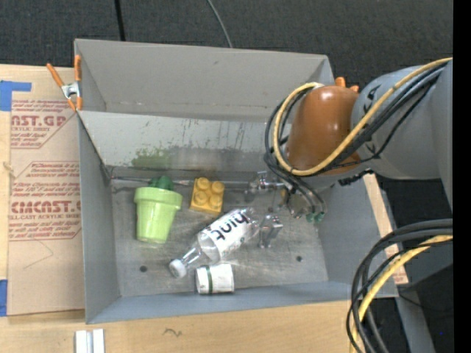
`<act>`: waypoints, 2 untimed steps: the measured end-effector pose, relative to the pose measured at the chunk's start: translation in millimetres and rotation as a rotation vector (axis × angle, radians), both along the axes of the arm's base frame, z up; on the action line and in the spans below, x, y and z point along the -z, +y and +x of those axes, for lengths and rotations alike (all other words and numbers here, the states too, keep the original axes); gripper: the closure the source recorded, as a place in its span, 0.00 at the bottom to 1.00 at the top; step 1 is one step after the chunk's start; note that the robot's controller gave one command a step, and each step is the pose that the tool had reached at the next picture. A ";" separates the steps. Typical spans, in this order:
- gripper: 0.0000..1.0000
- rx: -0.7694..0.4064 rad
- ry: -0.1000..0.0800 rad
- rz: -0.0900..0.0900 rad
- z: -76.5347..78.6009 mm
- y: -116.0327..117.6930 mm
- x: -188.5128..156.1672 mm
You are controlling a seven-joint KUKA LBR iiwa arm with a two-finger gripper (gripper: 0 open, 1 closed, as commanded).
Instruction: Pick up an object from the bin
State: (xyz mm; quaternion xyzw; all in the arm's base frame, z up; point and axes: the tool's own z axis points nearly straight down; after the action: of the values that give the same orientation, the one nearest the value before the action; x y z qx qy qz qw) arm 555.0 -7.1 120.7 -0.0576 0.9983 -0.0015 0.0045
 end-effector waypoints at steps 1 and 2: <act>0.00 -0.233 0.011 0.003 -14.9 52.0 19.5; 0.00 -0.208 0.008 0.002 -0.1 41.8 1.9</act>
Offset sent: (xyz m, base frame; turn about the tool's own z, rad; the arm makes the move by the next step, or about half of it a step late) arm 0.0006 0.0400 -0.0007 -0.2069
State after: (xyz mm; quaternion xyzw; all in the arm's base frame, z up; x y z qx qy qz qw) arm 554.8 34.7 118.8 -0.1610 0.9869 0.0004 0.0006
